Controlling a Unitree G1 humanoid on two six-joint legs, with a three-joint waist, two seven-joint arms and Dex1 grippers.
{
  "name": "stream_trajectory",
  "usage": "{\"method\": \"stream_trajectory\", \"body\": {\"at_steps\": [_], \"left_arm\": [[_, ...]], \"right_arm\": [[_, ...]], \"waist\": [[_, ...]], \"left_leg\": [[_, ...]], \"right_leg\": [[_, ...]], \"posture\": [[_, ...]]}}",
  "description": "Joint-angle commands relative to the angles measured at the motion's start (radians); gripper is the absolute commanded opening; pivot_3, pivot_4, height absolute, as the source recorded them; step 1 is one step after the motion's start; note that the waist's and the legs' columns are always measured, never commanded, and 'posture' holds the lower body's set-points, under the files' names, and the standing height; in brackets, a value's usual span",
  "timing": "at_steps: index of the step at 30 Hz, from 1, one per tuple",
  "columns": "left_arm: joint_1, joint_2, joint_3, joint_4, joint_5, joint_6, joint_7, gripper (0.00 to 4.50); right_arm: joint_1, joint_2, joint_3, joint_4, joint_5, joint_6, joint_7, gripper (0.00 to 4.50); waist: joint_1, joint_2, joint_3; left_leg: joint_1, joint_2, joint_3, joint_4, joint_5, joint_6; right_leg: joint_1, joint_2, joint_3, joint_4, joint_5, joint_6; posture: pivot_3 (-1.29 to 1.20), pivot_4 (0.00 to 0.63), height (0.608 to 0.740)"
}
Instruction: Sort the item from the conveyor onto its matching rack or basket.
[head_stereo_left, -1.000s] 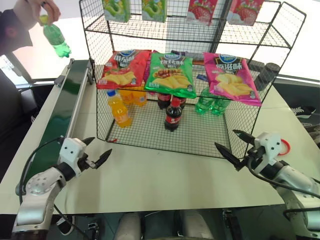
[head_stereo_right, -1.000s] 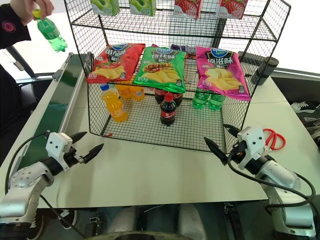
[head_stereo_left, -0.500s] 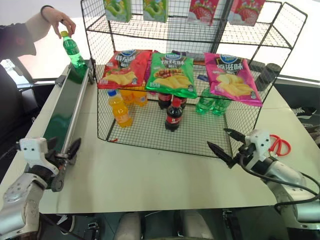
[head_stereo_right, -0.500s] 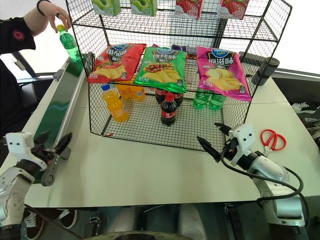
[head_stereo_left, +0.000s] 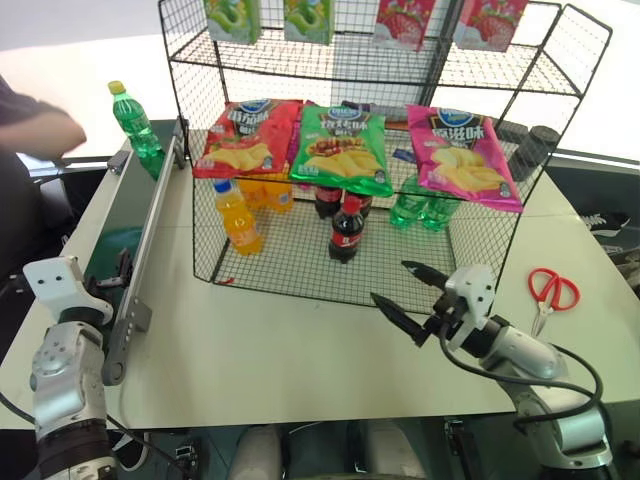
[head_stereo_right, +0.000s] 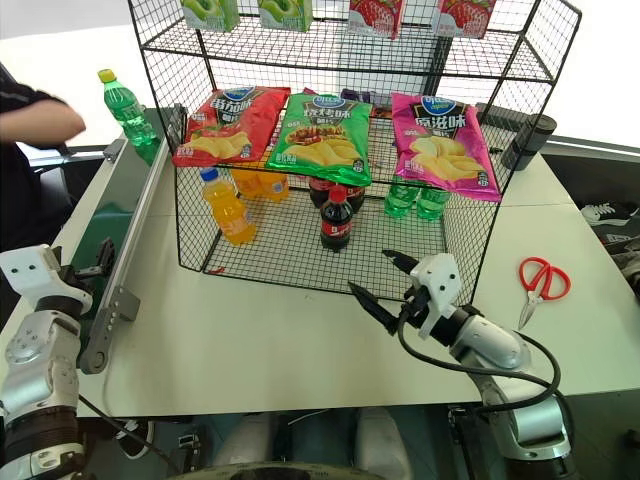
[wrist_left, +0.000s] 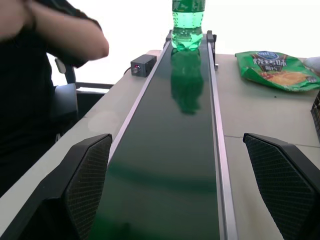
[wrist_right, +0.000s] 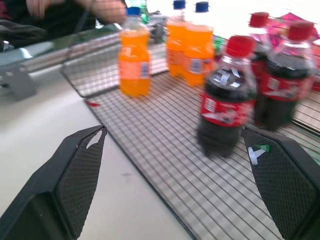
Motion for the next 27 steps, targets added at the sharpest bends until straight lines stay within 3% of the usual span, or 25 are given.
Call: {"method": "stream_trajectory", "body": {"at_steps": [1,8,15,27], "left_arm": [[-0.029,-0.009,0.001,0.015,0.017,-0.041,0.036,4.5],[-0.065,-0.021,-0.015,0.07,0.04,-0.075,0.055,4.5],[-0.075,-0.017,-0.027,0.097,0.047,-0.105,0.061,4.5],[-0.081,-0.03,-0.031,0.093,0.064,-0.163,0.113,4.5]], "right_arm": [[-0.025,0.024,0.061,-0.058,0.006,-0.004,0.006,4.49],[-0.085,0.058,0.187,-0.081,0.03,-0.023,0.07,4.49],[-0.091,0.04,0.192,-0.023,0.012,-0.084,0.143,4.49],[-0.087,0.08,0.205,0.016,0.009,-0.106,0.136,4.49]], "waist": [[0.0,0.0,0.0],[0.001,-0.001,0.0],[0.0,-0.002,-0.001],[0.0,-0.002,-0.001]], "left_leg": [[0.0,0.0,0.0,0.0,0.0,0.0],[0.0,0.0,0.0,0.0,0.0,0.0],[0.0,-0.002,0.0,0.0,0.0,0.0],[0.0,-0.002,0.0,0.0,0.0,0.0]], "right_leg": [[0.0,0.0,0.0,0.0,0.0,0.0],[0.0,-0.001,0.0,0.0,0.0,0.0],[0.0,-0.002,-0.001,0.0,0.0,0.0],[0.0,-0.003,-0.001,0.0,0.0,0.0]], "posture": [[0.0,0.15,0.74],[0.0,0.15,0.74],[0.0,0.15,0.74],[0.0,0.15,0.74]]}}
